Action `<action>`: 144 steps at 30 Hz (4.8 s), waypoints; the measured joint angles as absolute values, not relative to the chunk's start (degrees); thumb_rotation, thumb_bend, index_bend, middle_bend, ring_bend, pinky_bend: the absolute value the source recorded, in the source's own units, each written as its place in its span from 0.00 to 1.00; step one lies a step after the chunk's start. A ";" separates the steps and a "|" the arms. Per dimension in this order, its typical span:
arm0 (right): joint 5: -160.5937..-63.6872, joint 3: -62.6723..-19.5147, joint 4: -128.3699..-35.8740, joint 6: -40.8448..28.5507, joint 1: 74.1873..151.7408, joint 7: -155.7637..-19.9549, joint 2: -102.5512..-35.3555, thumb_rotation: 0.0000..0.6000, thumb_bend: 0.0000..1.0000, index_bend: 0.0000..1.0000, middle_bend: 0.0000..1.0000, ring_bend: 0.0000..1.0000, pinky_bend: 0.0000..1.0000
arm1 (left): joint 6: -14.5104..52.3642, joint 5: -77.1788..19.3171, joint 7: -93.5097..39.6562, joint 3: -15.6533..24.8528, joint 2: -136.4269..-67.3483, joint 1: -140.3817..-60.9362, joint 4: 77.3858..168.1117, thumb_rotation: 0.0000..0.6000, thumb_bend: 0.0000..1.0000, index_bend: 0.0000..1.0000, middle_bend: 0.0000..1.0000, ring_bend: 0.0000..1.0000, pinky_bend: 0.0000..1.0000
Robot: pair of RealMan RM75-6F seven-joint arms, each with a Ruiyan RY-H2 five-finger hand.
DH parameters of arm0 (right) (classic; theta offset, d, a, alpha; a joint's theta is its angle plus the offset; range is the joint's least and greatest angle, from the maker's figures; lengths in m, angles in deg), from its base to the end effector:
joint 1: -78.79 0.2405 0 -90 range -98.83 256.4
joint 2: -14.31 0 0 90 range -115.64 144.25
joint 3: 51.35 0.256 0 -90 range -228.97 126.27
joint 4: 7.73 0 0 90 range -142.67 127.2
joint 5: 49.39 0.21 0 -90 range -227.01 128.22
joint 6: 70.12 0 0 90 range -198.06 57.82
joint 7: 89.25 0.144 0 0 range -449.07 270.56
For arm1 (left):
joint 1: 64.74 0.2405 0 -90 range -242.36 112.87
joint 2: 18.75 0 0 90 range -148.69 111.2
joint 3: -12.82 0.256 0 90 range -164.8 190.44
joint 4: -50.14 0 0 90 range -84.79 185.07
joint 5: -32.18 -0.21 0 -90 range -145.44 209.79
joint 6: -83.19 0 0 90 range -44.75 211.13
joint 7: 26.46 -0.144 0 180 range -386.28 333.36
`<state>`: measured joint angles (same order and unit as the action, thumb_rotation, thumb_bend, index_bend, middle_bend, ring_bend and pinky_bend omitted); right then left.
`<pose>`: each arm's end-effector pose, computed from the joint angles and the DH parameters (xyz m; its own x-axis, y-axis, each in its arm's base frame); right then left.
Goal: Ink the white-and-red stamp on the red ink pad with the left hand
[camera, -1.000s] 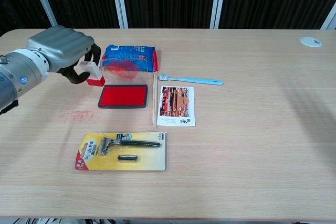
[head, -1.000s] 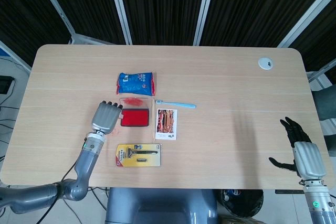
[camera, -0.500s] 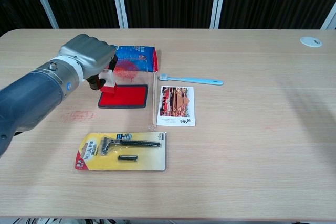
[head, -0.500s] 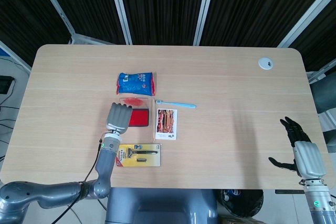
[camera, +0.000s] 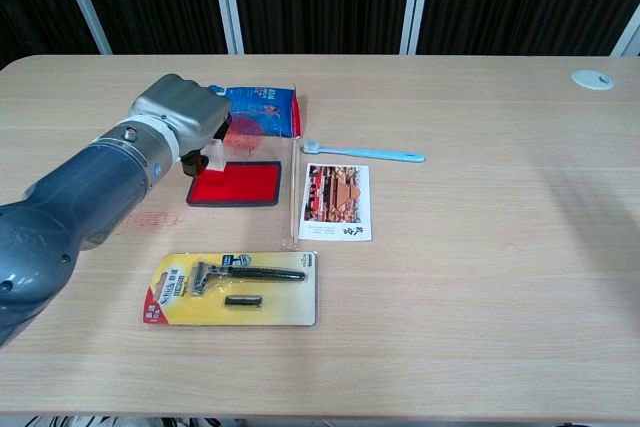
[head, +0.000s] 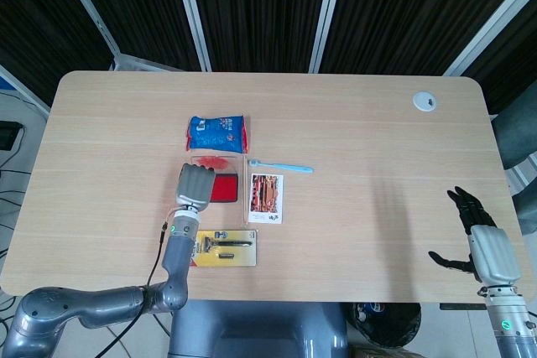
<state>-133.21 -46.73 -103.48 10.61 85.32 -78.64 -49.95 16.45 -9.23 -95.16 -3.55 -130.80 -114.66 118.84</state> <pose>-0.2992 -0.1949 0.1487 0.1530 -0.0439 0.9872 -0.9882 0.0001 0.1532 -0.1124 0.3570 -0.0929 0.8273 0.1443 0.5429 0.5617 -0.1930 -0.8045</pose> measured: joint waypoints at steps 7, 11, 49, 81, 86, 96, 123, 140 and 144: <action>-132.96 -46.71 -103.64 10.43 85.36 -78.77 -49.90 1.00 0.16 0.00 0.00 0.00 0.18 | 17.76 -9.70 -93.18 -3.00 -131.82 -115.12 116.26 1.00 0.53 0.71 0.72 0.53 0.57; -132.93 -46.71 -103.73 10.43 85.35 -78.80 -49.89 1.00 0.16 0.00 0.00 0.00 0.18 | 18.35 -9.77 -92.56 -2.64 -132.27 -115.24 115.02 1.00 0.53 0.71 0.72 0.53 0.57; -132.96 -46.65 -103.61 10.62 85.32 -78.59 -49.96 1.00 0.16 0.00 0.00 0.00 0.18 | 19.90 -10.10 -91.78 -1.20 -132.99 -115.54 112.31 1.00 0.53 0.73 0.73 0.54 0.58; -132.78 -46.59 -103.58 10.48 85.36 -78.44 -49.92 1.00 0.16 0.00 0.00 0.00 0.18 | 20.34 -9.51 -92.49 0.04 -132.92 -115.43 112.01 1.00 0.53 0.73 0.74 0.55 0.58; -132.73 -46.60 -103.59 10.43 85.35 -78.42 -49.92 1.00 0.16 0.00 0.00 0.00 0.18 | 20.11 -9.76 -92.06 -0.21 -132.46 -115.39 112.80 1.00 0.53 0.73 0.74 0.55 0.58; -132.84 -46.57 -103.46 10.56 85.34 -78.41 -49.93 1.00 0.16 0.00 0.00 0.00 0.18 | 18.10 -11.07 -91.85 -0.33 -129.36 -114.91 118.35 1.00 0.53 0.72 0.73 0.54 0.58; -133.07 -46.74 -103.80 10.77 85.22 -78.84 -49.94 1.00 0.16 0.00 0.00 0.00 0.18 | 11.32 -11.22 -91.27 7.51 -118.57 -106.05 131.37 1.00 0.48 0.68 0.69 0.51 0.56; -133.16 -46.73 -103.70 10.79 85.26 -78.88 -49.95 1.00 0.16 0.00 0.00 0.00 0.18 | 12.13 -9.65 -92.34 7.27 -121.39 -106.14 128.00 1.00 0.45 0.65 0.66 0.48 0.54; -133.28 -46.74 -103.71 10.87 85.25 -78.93 -49.92 1.00 0.16 0.00 0.00 0.00 0.18 | 12.20 -9.44 -92.66 7.17 -122.02 -106.22 127.50 1.00 0.43 0.64 0.65 0.47 0.53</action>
<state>-133.28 -46.74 -103.71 10.87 85.25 -78.93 -49.92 12.20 -9.44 -92.66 7.17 -122.02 -106.22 127.50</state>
